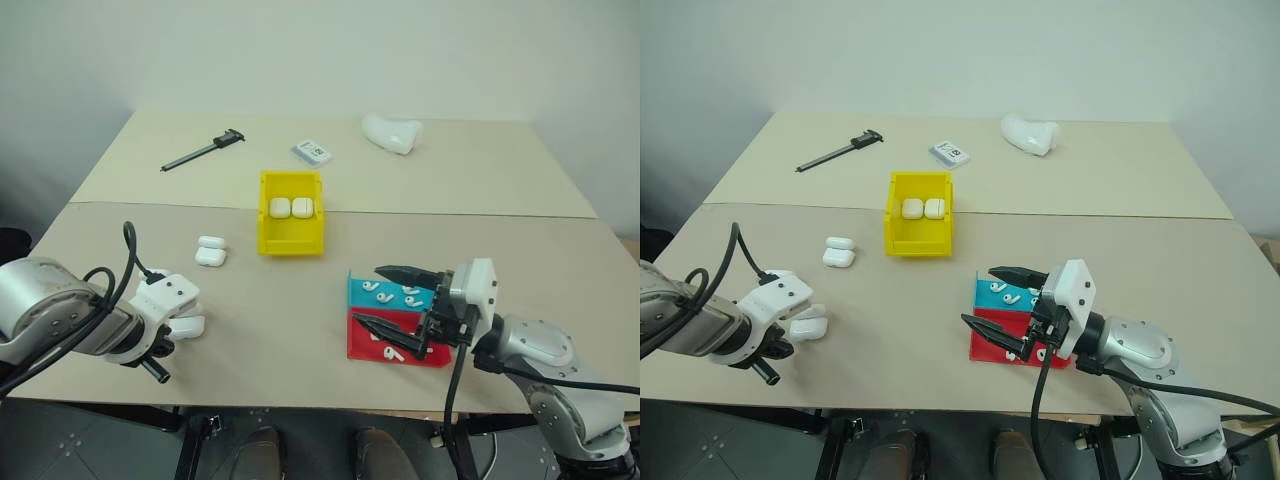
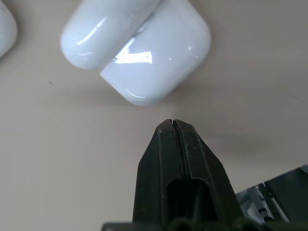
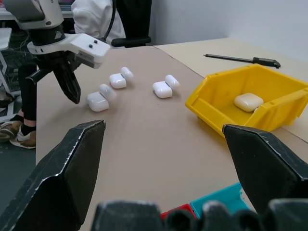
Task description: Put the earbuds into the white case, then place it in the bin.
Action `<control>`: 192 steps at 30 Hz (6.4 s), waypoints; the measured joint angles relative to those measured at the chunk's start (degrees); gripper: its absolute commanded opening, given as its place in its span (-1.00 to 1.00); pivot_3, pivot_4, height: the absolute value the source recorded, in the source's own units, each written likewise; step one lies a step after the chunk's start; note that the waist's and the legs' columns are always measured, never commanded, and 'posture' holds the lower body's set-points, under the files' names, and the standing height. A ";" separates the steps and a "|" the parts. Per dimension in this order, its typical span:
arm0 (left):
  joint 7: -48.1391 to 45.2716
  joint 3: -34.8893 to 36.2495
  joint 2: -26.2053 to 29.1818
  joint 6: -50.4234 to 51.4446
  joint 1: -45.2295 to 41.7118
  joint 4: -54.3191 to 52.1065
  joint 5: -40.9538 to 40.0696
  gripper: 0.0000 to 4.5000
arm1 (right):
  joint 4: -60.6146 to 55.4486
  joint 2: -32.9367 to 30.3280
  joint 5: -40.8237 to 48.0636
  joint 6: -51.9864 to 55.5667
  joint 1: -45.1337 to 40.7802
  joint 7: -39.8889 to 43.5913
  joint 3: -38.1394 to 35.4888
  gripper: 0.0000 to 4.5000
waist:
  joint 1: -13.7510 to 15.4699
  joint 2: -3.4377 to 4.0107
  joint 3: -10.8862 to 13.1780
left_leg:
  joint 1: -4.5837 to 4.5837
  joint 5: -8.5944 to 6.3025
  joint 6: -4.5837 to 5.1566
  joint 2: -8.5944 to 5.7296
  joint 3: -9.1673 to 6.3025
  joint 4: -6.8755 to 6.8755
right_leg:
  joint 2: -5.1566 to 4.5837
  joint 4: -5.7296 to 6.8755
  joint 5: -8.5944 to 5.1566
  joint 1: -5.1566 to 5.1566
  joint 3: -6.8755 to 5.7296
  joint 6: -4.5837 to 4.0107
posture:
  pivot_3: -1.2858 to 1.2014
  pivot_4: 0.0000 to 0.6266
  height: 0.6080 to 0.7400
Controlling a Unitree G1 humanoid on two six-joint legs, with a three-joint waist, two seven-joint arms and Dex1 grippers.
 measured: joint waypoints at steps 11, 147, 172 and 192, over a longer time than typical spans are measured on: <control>-5.36 -0.30 -3.10 0.00 -0.73 2.43 10.51 -0.99 | -0.34 -0.19 0.90 0.11 0.05 -0.78 0.02 1.00 | 0.00 -0.01 -0.01 | -0.03 0.00 0.01 0.00 -0.05 0.02 | 0.00 0.01 0.00 -0.01 0.00 0.00 | 0.03 -0.52 1.00; 18.16 27.66 -6.67 -43.34 23.51 -7.10 -13.43 0.24 | 0.64 -10.61 2.21 2.80 -3.60 8.28 -1.63 1.00 | -0.01 0.24 -0.18 | 0.14 0.09 -0.19 -0.01 0.07 0.07 | -0.10 0.29 -0.16 0.00 -0.09 -0.23 | 0.03 -0.52 1.00; -65.96 13.63 -39.40 -74.86 6.16 9.69 13.97 0.24 | 0.34 -33.77 -22.41 21.06 -20.87 14.33 23.09 0.46 | -1.35 0.18 -0.20 | -0.20 -0.11 0.27 0.05 -0.43 0.48 | -0.04 0.37 -0.22 -0.03 -0.14 -0.02 | 0.03 -0.52 1.00; -59.81 13.35 -44.04 -73.12 10.07 3.66 17.27 0.24 | 4.23 -30.62 -31.39 22.58 -21.29 18.11 28.61 0.46 | -1.33 0.19 -0.21 | -0.13 -0.11 0.28 0.05 -0.48 0.49 | -0.04 0.43 -0.22 0.00 -0.11 -0.02 | 0.03 -0.52 1.00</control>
